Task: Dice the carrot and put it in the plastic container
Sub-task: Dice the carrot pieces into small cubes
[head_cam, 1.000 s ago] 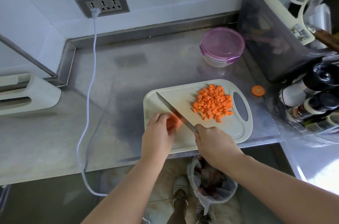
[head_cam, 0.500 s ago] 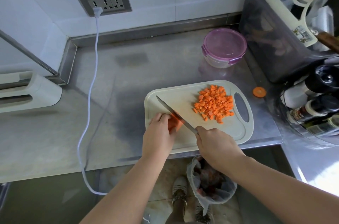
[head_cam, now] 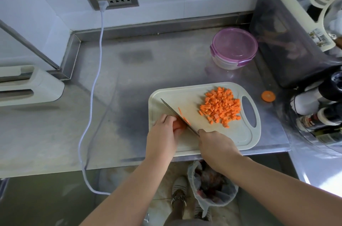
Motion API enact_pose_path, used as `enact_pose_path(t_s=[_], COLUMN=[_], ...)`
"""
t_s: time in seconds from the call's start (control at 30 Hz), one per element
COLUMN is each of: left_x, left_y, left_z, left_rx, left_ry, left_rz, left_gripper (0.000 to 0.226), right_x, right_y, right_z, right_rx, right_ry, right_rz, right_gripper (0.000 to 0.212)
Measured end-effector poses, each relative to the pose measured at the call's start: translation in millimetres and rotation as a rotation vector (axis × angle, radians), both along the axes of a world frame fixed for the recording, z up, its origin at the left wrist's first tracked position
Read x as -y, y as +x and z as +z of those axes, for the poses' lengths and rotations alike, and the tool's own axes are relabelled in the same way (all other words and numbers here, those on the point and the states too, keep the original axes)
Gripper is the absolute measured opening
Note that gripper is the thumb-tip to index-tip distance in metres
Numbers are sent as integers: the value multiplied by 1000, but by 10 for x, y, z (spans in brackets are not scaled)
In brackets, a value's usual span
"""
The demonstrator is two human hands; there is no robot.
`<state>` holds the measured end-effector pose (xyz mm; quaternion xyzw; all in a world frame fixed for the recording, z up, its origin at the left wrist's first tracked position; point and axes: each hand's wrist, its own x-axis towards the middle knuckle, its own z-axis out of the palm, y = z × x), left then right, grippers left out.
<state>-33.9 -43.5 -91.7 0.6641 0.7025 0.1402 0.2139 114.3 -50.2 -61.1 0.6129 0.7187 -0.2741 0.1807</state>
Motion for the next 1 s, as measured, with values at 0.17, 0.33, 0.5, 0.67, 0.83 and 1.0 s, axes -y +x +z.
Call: enact_pose_path(t_s=[0.17,0.33,0.5,0.67,0.83,1.0], left_x=[5,24,32,23,27,25], left_y=[-13,-54,-46,-28,-28,-15], left_z=[9,46,106,114,105,105], left_rx=[-13,31,71,55,73,90], left_ry=[-35,-24,-16,-18,-6,-11], left_rz=[-16,-6,34,39,35,37], left_gripper=[24,34,30,25,24,24], right_x=[-53,-25,62,128,102,49], right_y=[-19,73,99,69,68,82], right_z=[-30,24,107,90,103,92], right_rx=[-32,-131,-168,-143,-112,-39], right_ry=[-8,90,142,130,106,61], right_rz=[-58,-127,-98,-73,-39,67], right_gripper=[27,22,23,20,21,24])
